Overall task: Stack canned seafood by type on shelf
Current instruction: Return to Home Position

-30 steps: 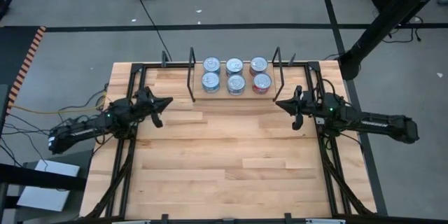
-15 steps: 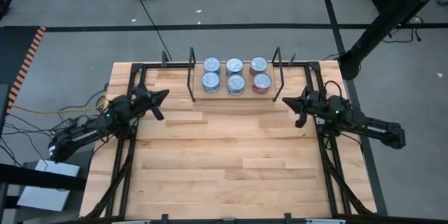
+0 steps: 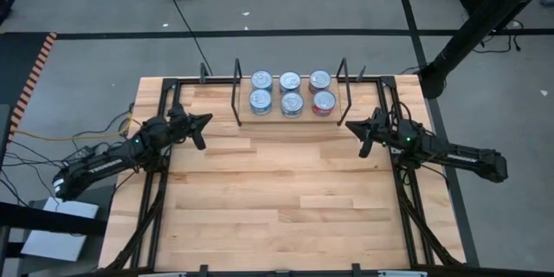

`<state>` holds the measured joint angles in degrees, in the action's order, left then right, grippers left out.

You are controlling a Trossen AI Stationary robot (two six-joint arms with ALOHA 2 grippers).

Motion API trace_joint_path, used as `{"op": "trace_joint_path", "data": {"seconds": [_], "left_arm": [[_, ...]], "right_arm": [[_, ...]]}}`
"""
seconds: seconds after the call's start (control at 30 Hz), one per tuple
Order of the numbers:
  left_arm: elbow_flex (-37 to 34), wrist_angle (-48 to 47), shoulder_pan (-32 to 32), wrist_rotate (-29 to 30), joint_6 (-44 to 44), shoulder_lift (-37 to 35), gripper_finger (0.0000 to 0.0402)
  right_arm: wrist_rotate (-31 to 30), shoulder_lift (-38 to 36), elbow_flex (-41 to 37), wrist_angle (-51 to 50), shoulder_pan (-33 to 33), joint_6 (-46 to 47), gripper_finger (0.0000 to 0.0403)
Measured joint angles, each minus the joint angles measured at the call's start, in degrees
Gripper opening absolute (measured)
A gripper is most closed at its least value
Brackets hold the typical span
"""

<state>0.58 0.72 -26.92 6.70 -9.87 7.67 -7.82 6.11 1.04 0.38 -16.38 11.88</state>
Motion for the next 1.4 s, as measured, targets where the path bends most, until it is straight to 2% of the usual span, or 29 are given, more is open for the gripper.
{"op": "trace_joint_path", "data": {"seconds": [0.47, 1.4], "left_arm": [[-0.09, 7.04, 0.0, 0.02, 0.61, 0.21, 0.0004], [-0.09, 7.23, 0.0, -0.08, 0.61, 0.21, 0.0004]], "right_arm": [[0.01, 0.0, 0.0, 0.0, 0.0, -0.02, 0.0034], [0.01, 0.0, 0.02, -0.02, 0.0, -0.02, 0.0039]]}}
